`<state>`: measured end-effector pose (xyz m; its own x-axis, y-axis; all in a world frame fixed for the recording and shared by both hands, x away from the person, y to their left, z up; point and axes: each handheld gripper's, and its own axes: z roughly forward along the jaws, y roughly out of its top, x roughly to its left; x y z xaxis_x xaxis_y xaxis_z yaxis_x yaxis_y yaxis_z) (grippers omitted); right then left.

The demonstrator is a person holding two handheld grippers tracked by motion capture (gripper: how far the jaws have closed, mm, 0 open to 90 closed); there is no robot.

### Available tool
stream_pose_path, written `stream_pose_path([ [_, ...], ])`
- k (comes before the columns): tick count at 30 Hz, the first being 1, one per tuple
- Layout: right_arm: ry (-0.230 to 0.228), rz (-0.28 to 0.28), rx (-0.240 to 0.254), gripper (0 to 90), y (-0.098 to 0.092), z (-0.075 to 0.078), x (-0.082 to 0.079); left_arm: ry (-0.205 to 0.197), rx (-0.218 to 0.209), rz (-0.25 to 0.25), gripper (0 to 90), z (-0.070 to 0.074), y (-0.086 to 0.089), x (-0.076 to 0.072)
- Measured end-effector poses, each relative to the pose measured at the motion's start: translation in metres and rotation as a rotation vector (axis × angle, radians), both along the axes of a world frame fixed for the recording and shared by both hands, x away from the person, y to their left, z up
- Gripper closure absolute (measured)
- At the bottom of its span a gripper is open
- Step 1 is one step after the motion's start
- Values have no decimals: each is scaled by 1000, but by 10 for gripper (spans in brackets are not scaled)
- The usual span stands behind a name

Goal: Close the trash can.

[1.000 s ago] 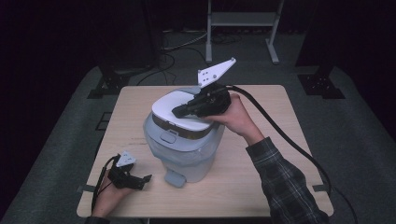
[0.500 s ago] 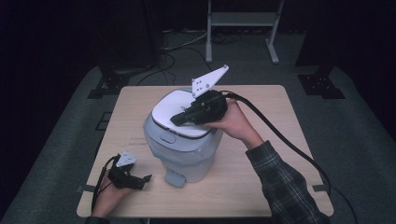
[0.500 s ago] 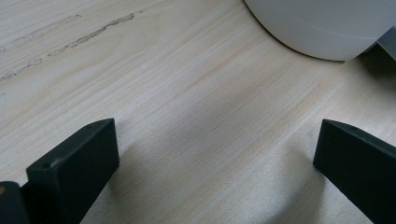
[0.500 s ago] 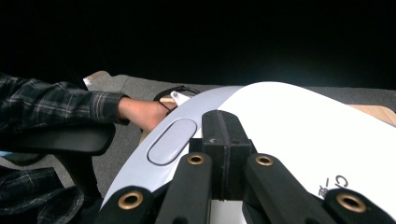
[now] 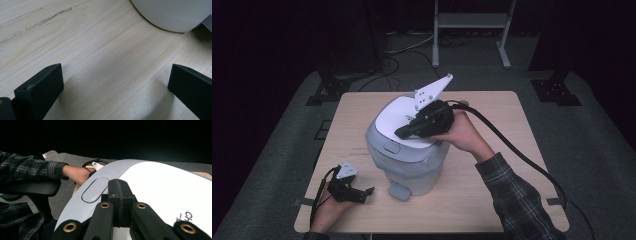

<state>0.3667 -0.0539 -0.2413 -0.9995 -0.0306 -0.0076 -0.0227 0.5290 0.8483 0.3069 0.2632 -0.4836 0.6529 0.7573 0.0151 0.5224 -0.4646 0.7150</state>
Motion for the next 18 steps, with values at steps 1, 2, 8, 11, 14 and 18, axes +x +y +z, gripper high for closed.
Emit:
stream_pose_path([
  [1, 3, -1, 1, 900, 0, 0, 0, 0, 0, 0, 0, 0, 0, 0],
  [2, 4, -1, 1, 900, 0, 0, 0, 0, 0, 0, 0, 0, 0, 0],
  [8, 8, -12, -34, 900, 3, -1, -1, -1, -1, 1, 0, 0, 0, 0],
  [11, -28, -10, -39, 900, 6, -1, -5, -1, -1, -1, 0, 0, 0, 0],
  [14, -27, -23, -28, 900, 4, -1, -4, 0, -1, 0, 0, 0, 0, 0],
  [18, -6, -51, 26, 629, -8, 1, -3, -1, -1, 0, 0, 0, -1, 0],
])
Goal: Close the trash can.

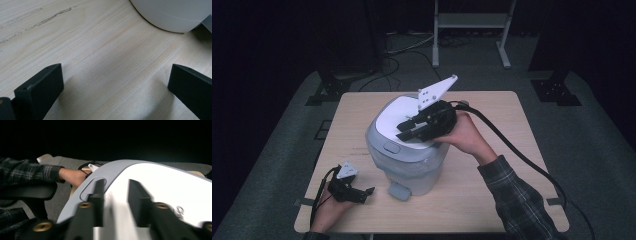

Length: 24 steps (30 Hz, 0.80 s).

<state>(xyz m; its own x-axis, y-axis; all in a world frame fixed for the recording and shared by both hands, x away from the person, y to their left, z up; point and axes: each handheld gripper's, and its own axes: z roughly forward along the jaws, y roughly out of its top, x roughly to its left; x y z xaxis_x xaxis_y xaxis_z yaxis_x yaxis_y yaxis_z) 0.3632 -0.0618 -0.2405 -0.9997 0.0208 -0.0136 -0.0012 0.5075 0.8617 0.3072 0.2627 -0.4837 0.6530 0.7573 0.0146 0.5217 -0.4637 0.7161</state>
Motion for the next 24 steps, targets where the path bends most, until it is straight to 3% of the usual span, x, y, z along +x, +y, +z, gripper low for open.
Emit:
stream_pose_path([
  [4, -12, -64, 21, 462, -24, 1, -5, 0, 0, -1, 0, 0, 0, 0],
  [14, -33, -216, 81, 238, -97, -10, -20, 0, 0, 0, 0, 0, 0, 0],
  [19, -42, -303, 80, 135, -130, -28, -31, 0, 0, 0, 0, 0, 0, 0],
  [24, -31, -378, 80, 104, -159, -53, -37, 0, 0, 0, 0, 0, 0, 0],
])
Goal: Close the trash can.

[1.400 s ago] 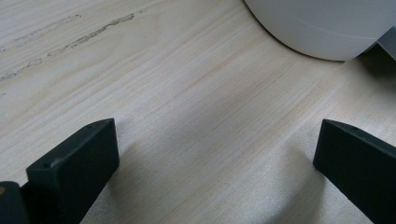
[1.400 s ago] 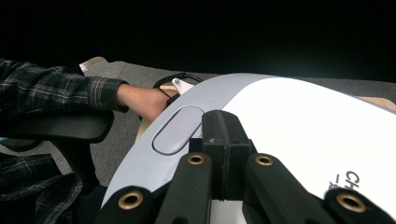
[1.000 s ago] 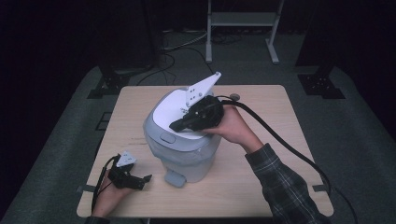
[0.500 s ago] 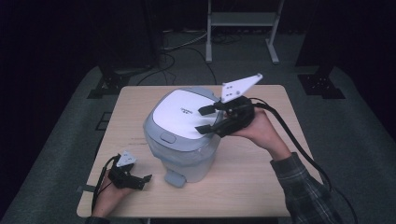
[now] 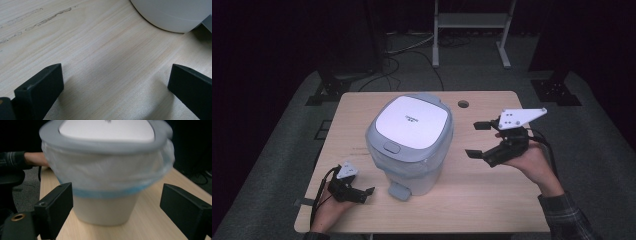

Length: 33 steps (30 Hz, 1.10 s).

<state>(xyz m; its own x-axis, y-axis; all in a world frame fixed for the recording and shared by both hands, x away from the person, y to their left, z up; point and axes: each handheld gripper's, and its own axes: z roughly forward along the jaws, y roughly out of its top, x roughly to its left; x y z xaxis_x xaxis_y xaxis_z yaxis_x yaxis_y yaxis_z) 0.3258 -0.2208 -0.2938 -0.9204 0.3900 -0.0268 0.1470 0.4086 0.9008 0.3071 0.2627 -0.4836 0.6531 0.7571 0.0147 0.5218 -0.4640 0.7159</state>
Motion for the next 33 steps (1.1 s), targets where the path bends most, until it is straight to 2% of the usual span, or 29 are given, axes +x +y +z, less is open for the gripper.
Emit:
stream_pose_path([
  [2, 6, -28, 5, 95, -11, -13, -1, 0, 0, 0, 0, 0, 0, 0],
  [5, 27, -84, -21, 77, -24, -36, -3, 1, 1, 0, 0, 0, 0, 0],
  [8, 41, -103, -41, 27, -34, -56, -5, 1, 1, 2, 0, 0, 0, 0],
  [11, 62, -134, -14, 16, -46, -80, -5, 2, 1, 1, 0, 0, 0, 0],
  [16, 80, -187, -26, 0, -61, -113, -5, 3, 1, 2, 0, 0, 0, 0],
  [22, 122, -237, -90, 0, -73, -153, -9, 1, 0, 3, 0, 0, 0, 0],
  [26, 146, -264, -146, 0, -78, -173, -11, 0, -1, 3, 0, 0, 0, 0],
  [29, 156, -277, -186, 0, -82, -182, -12, 0, 0, 4, 0, 0, 0, 0],
  [31, 170, -282, -193, 0, -85, -188, -12, 0, -1, 4, 0, 0, 0, 0],
  [33, 166, -289, -216, 0, -87, -192, -11, -1, -1, 4, 0, 0, 0, 0],
])
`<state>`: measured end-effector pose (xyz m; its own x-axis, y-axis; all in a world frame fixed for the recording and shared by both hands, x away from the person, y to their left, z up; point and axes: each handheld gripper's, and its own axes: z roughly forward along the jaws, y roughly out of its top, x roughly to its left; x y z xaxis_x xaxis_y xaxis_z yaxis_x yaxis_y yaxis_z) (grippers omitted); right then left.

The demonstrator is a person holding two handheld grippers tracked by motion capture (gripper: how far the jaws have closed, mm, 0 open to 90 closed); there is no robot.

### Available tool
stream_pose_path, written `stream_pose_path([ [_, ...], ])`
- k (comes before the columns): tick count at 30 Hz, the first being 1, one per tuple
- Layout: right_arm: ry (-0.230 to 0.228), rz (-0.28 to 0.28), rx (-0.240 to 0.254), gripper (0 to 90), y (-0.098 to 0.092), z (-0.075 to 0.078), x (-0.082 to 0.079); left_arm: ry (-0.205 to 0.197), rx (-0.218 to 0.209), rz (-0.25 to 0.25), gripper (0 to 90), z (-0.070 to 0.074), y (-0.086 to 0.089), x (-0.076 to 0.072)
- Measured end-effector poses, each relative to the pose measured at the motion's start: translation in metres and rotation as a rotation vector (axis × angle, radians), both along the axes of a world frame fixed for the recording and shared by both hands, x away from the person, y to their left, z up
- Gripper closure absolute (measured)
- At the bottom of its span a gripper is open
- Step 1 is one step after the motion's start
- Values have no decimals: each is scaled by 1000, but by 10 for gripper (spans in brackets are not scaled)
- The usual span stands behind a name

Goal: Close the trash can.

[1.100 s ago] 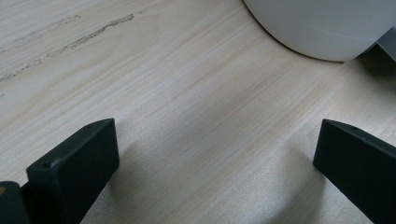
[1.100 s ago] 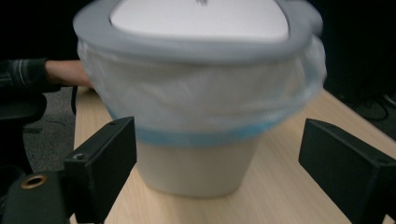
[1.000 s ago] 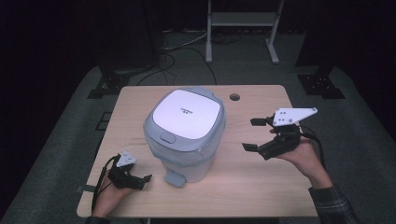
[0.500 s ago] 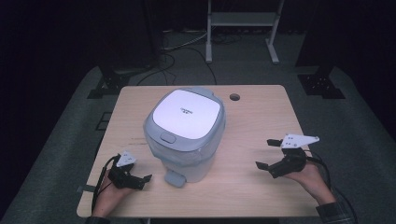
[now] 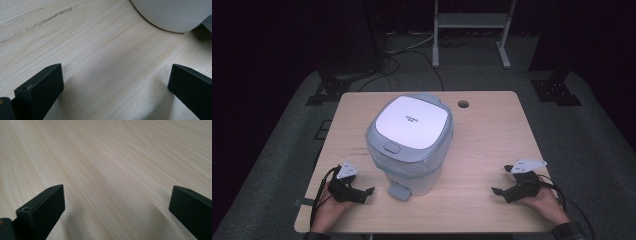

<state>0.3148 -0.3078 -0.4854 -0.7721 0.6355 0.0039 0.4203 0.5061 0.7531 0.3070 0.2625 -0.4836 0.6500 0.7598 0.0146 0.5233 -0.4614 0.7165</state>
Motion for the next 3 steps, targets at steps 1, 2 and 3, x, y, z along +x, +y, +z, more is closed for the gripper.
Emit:
stream_pose_path([
  [1, 4, -2, -9, 0, 0, -1, 1, 0, 0, 0, 0, 0, 0, 0],
  [2, 13, -7, -12, 0, -1, -1, 2, 1, 0, 0, 0, 0, 0, 0],
  [3, 13, -11, -11, 0, -1, -1, 2, 1, 0, 0, 0, 0, 0, 0],
])
